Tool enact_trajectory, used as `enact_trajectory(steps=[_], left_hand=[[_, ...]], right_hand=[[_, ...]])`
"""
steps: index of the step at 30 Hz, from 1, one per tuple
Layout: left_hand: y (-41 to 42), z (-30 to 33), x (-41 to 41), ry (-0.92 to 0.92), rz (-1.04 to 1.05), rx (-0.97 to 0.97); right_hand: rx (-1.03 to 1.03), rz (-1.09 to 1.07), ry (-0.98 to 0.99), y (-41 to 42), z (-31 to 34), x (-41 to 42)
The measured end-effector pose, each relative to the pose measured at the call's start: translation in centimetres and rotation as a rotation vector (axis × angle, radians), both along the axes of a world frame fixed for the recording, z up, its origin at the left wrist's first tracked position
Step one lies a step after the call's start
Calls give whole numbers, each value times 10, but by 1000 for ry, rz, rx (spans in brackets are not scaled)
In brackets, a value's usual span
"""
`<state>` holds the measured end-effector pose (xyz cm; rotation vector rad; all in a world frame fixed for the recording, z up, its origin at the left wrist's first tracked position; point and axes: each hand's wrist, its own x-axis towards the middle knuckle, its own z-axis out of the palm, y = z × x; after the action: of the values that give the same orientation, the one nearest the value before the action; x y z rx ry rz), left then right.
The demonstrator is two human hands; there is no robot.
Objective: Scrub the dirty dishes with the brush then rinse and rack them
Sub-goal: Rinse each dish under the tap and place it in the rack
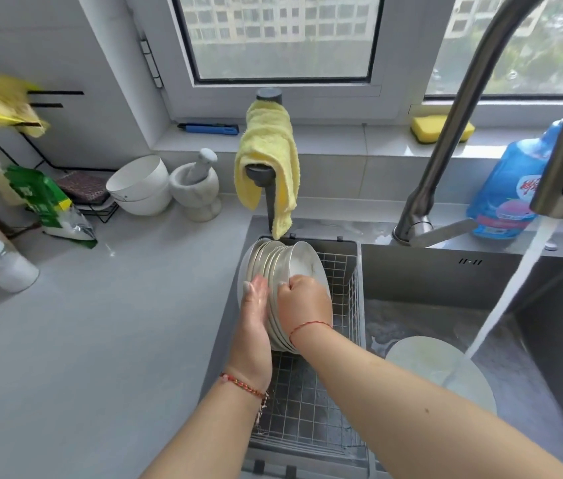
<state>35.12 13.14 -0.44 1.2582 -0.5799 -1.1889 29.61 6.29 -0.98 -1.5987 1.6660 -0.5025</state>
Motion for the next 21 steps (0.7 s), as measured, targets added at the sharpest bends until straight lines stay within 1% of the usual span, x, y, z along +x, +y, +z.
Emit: enact_trajectory(steps=[5, 10, 14, 15, 17, 19, 21], left_hand=[[0, 1, 3, 14, 5, 3], [1, 8, 3, 70, 50, -21], [1, 10, 1, 73, 114, -15], [1, 10, 0, 46, 147, -14], [1, 10, -6, -66, 213, -26], [-1, 13, -15, -172, 272, -61], [-4, 18, -32, -241, 292, -93]], right_hand=[[33, -22, 36, -6, -4, 12], [63, -6, 50, -10, -8, 19], [80, 32, 41, -9, -5, 17], [98, 47, 27, -9, -4, 15], [122, 78, -27, -9, -2, 9], [102, 103, -100, -6, 1, -3], [63, 100, -175, 1, 6, -25]])
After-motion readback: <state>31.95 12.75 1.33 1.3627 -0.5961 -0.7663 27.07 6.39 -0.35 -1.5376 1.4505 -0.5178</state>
